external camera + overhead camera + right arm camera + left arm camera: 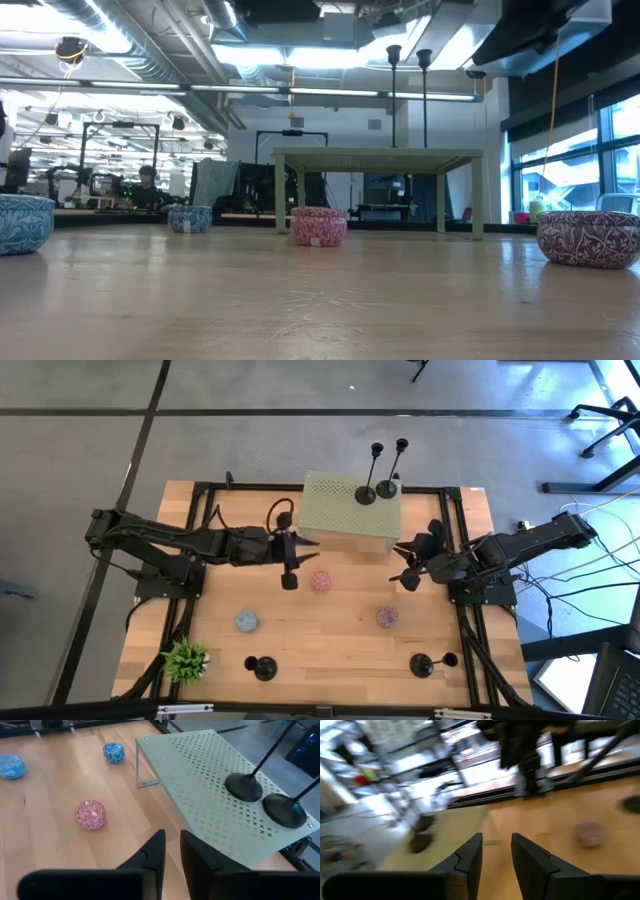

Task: Pick & Place candle stick holders
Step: Put the middle black candle holder on the shelf

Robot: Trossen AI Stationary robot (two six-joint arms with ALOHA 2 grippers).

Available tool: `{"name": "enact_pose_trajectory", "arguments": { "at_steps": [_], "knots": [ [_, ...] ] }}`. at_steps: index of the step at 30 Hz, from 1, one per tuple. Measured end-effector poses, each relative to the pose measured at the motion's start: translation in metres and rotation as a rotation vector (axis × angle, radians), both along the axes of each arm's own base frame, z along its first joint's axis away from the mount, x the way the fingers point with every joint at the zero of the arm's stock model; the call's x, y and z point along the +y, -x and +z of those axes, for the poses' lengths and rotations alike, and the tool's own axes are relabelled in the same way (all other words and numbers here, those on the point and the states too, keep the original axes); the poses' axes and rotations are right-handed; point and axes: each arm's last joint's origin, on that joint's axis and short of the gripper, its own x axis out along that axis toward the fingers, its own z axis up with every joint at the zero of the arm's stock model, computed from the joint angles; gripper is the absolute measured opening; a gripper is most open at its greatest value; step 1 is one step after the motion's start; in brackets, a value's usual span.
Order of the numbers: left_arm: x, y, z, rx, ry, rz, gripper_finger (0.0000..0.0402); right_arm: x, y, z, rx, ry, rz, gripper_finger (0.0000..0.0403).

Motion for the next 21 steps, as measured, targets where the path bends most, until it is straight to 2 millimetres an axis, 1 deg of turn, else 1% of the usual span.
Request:
{"name": "enact_pose_trajectory", "arguments": {
  "at_steps": [3,5,6,11,15,19,21],
  "knots": [
    [-0.003,-0.001,0.0,-0.016,0.121,-0.082,0.01,0.0,-0.001,0.0,-0.001,0.018,-0.016,0.0055],
    [-0.005,-0.001,0.0,-0.024,0.198,-0.106,0.01,0.0,-0.001,0.0,-0.002,0.016,-0.016,0.0055],
    [-0.005,-0.001,0.0,-0.025,0.209,-0.107,0.01,0.0,-0.001,0.0,-0.005,0.012,-0.018,0.0055],
    [-0.005,-0.001,0.003,-0.061,0.2,-0.113,0.01,0.0,-0.001,0.0,-0.023,-0.011,-0.034,0.0055],
    [-0.005,-0.002,0.008,-0.118,0.238,-0.113,0.01,0.0,-0.001,0.0,-0.025,-0.011,-0.034,0.0054],
    [-0.003,-0.003,0.01,-0.122,0.118,-0.125,0.01,0.0,-0.001,0.0,-0.024,-0.01,-0.033,0.0054],
    [0.001,-0.003,0.01,-0.124,0.105,-0.107,0.01,-0.001,-0.002,0.0,-0.025,-0.011,-0.038,0.0054]
  ]
}}
